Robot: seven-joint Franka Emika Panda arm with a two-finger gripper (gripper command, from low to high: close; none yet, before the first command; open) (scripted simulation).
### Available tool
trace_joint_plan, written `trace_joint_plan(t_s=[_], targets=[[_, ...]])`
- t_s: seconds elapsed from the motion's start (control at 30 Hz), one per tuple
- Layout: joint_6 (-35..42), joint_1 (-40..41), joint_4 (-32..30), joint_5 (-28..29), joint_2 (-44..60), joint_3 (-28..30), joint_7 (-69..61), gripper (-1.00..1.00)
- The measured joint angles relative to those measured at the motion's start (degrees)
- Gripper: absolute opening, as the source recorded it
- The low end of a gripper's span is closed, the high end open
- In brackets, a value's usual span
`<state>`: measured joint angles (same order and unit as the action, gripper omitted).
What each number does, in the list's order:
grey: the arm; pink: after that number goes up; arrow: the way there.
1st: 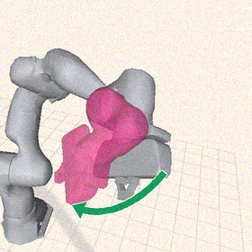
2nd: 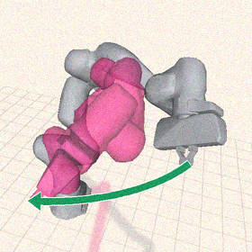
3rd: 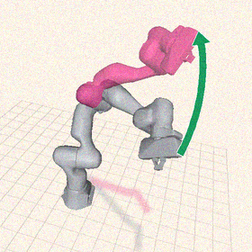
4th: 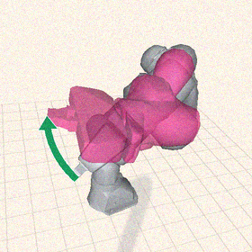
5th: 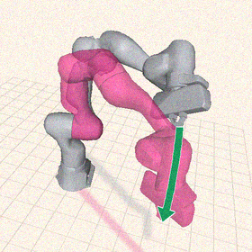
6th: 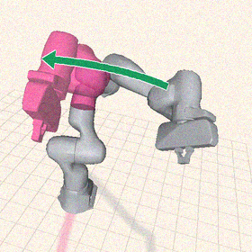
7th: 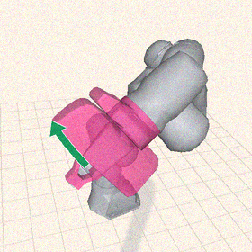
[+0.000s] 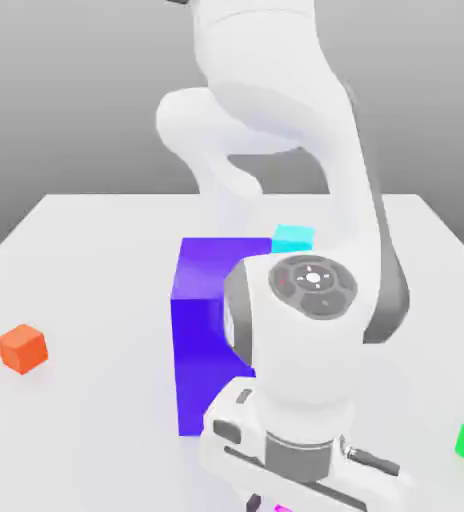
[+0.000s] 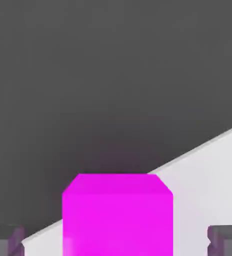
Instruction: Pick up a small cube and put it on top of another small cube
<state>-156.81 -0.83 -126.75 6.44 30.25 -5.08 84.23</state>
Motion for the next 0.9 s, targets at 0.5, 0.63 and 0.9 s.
trace_joint_plan(t_s=[0.5, 0.63, 0.9], targets=[[8.7, -5.1, -3.5, 1.0, -11.4, -10.1, -11.6, -1.0], [10.6, -9.6, -4.8, 3.0, -14.1, -16.5, -19.2, -1.0], [4.6, -15.3, -4.6, 10.5, -7.1, -15.3, -18.6, 1.0]])
